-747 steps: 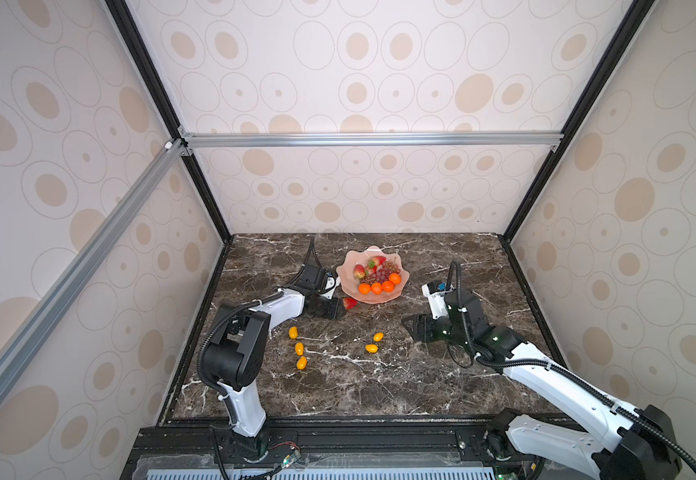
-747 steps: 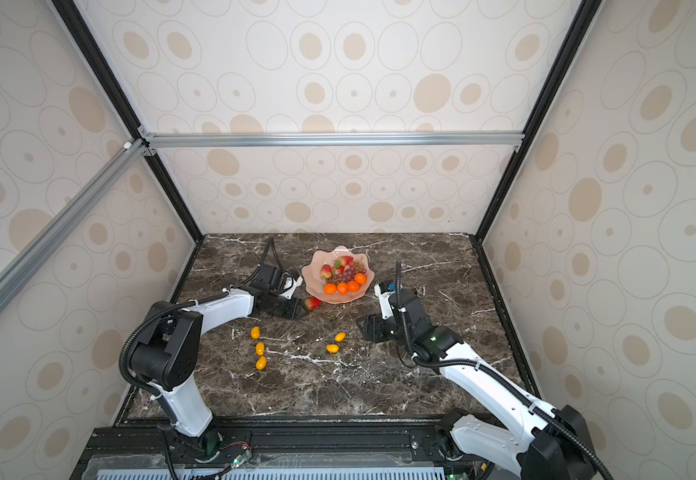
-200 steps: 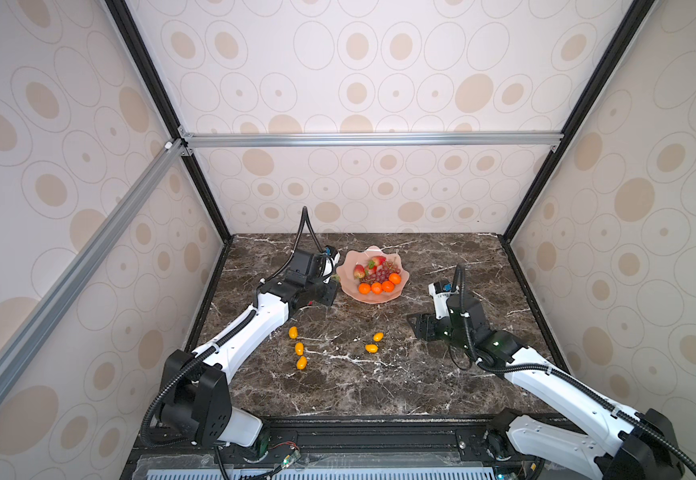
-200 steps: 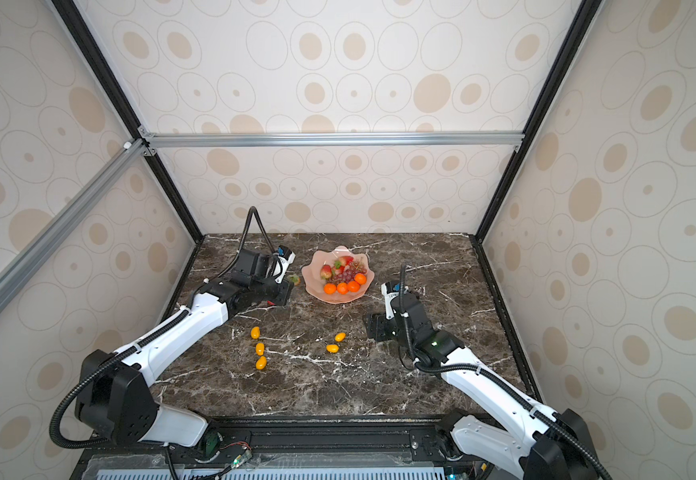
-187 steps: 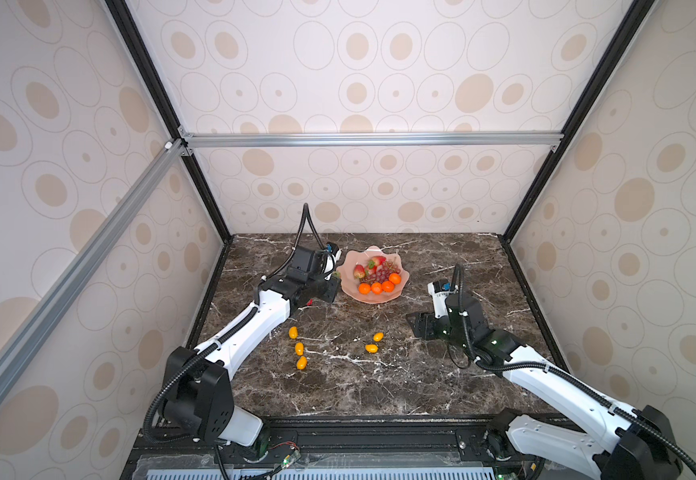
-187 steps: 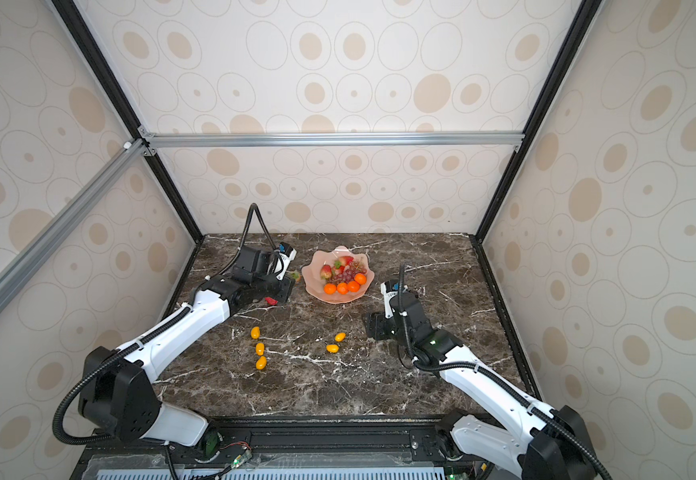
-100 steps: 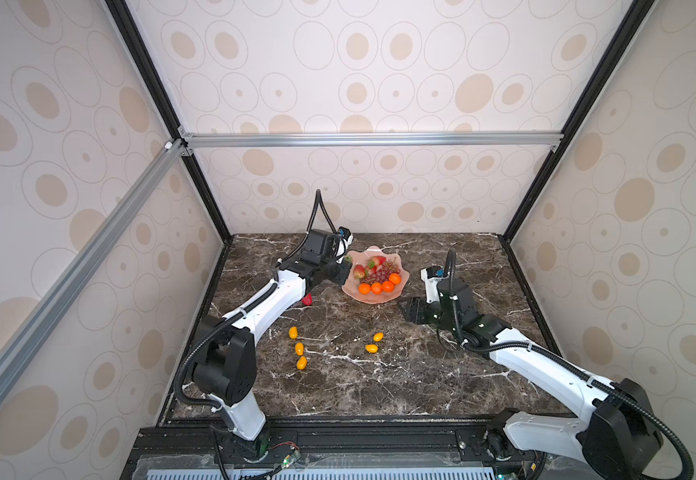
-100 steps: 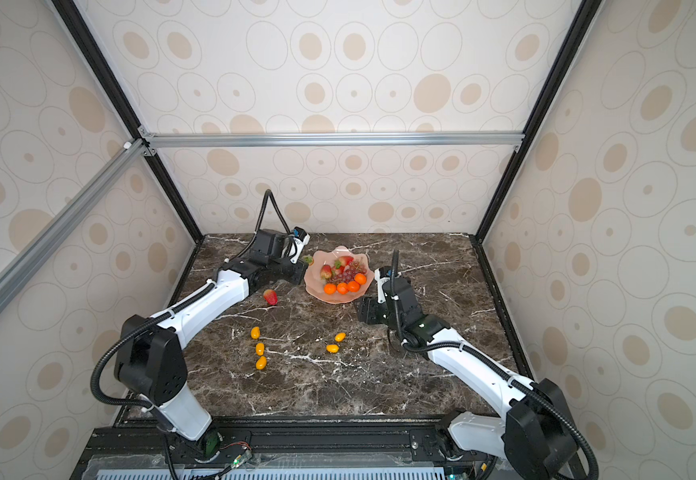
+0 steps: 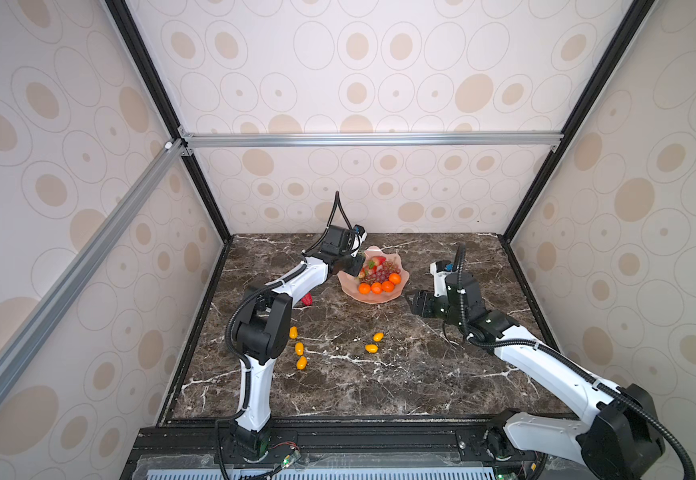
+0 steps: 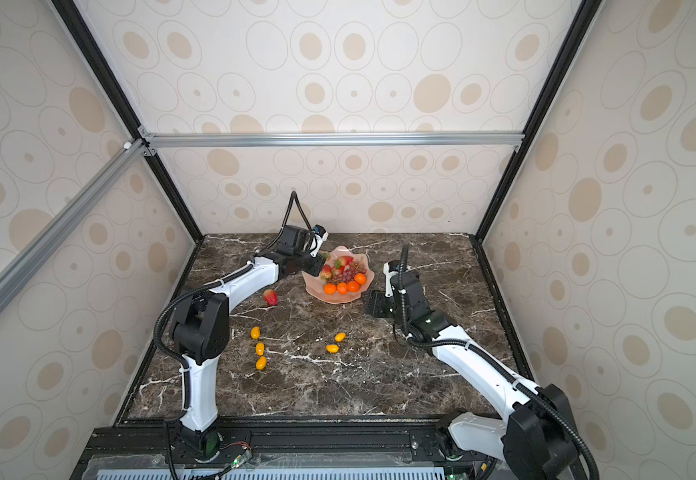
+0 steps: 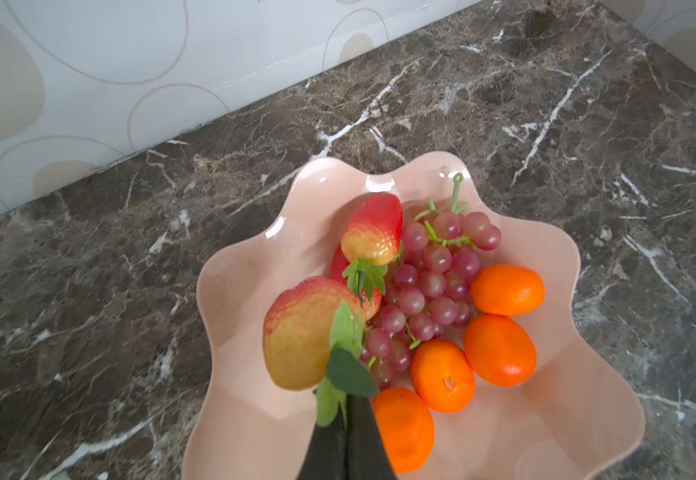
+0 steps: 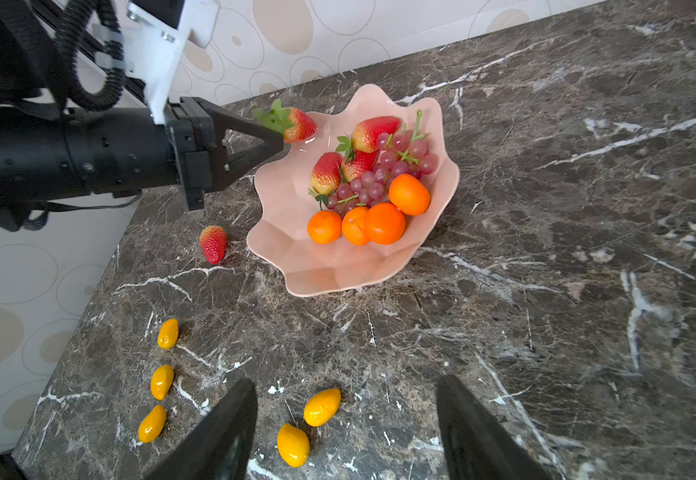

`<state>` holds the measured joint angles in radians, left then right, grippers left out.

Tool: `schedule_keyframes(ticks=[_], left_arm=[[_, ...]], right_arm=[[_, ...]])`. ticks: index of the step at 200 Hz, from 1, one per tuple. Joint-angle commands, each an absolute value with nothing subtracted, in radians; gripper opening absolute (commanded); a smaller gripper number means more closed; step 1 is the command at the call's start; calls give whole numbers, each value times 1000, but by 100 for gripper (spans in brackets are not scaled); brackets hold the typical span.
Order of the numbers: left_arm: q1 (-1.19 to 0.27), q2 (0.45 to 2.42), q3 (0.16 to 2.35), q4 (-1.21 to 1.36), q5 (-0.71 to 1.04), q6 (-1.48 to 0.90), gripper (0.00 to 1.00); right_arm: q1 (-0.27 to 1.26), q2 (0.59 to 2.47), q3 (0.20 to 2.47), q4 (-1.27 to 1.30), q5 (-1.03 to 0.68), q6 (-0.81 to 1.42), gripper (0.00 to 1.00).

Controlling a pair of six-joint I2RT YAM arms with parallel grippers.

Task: Place and organize the fake fruits in the fruit bowl
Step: 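Lift the strawberry and carry it over the pink bowl with the left gripper, then lower the strawberry into the bowl onto the others, open left gripper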

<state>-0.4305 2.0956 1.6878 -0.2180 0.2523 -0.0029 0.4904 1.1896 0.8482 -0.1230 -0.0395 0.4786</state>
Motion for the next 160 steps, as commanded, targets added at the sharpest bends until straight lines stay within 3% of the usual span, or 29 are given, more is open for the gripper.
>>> schedule_keyframes(ticks=[1,160], left_arm=[[-436,2129,1761,-195,252,28,0],[-436,2288,1883,-196,281,39,0]], right_arm=[[481,1157,857,-161,-23,459,71],[477,1118,839,-190,-33,469,71]])
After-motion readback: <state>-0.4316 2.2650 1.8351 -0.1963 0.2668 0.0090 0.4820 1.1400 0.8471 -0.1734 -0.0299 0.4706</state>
